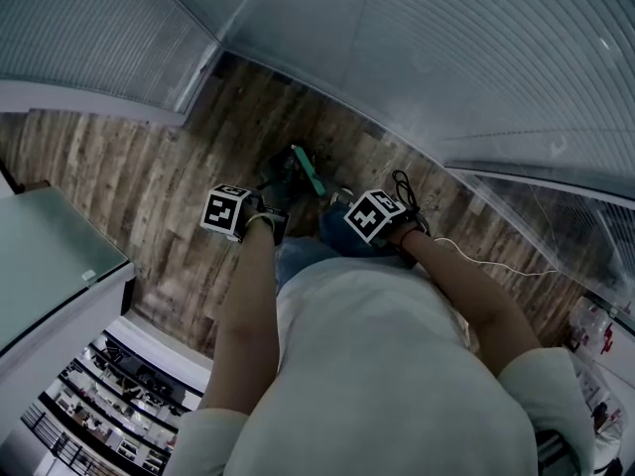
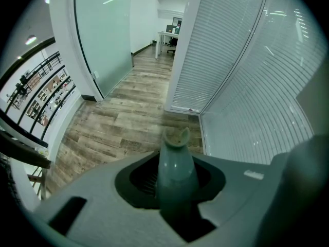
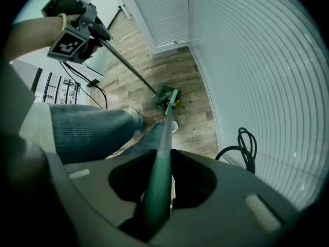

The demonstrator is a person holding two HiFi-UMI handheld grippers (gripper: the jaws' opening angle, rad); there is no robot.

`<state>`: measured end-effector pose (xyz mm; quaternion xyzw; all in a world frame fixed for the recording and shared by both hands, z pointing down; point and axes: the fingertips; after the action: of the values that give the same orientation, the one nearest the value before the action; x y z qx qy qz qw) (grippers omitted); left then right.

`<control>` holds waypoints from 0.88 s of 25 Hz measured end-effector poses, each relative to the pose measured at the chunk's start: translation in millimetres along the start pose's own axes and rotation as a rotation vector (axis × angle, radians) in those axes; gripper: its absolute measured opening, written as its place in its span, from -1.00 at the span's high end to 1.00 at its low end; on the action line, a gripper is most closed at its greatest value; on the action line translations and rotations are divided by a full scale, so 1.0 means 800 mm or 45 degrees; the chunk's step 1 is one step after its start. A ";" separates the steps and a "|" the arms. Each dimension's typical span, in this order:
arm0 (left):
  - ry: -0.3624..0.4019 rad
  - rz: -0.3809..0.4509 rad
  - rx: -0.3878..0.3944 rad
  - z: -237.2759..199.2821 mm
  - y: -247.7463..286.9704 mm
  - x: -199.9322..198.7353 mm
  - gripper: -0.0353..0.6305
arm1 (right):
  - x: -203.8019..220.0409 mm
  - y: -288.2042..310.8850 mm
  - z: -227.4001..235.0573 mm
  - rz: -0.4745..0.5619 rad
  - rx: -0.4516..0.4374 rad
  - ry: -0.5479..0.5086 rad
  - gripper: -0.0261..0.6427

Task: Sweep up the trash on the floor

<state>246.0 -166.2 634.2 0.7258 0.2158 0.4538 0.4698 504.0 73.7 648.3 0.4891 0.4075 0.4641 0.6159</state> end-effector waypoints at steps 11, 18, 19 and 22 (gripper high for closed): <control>0.011 -0.006 0.014 -0.005 -0.002 0.000 0.57 | 0.024 -0.037 -0.008 0.086 -0.121 0.072 0.63; 0.021 -0.012 0.032 -0.003 0.001 -0.002 0.56 | 0.016 -0.050 -0.013 0.123 -0.102 0.059 0.63; 0.019 -0.013 0.034 -0.003 0.001 -0.002 0.56 | 0.015 -0.052 -0.013 0.128 -0.090 0.051 0.63; 0.013 -0.013 0.040 -0.003 0.002 -0.003 0.55 | 0.008 -0.051 -0.012 0.151 -0.047 0.030 0.63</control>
<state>242.8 -167.8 635.0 0.7296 0.2290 0.4516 0.4597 503.5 78.5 606.1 0.4954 0.3764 0.5128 0.5916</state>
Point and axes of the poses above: the fingertips, and each gripper's own axes: y forward along the fingers, z to its right, x out of its underside, and after that the axes turned 6 degrees about z, right-handed
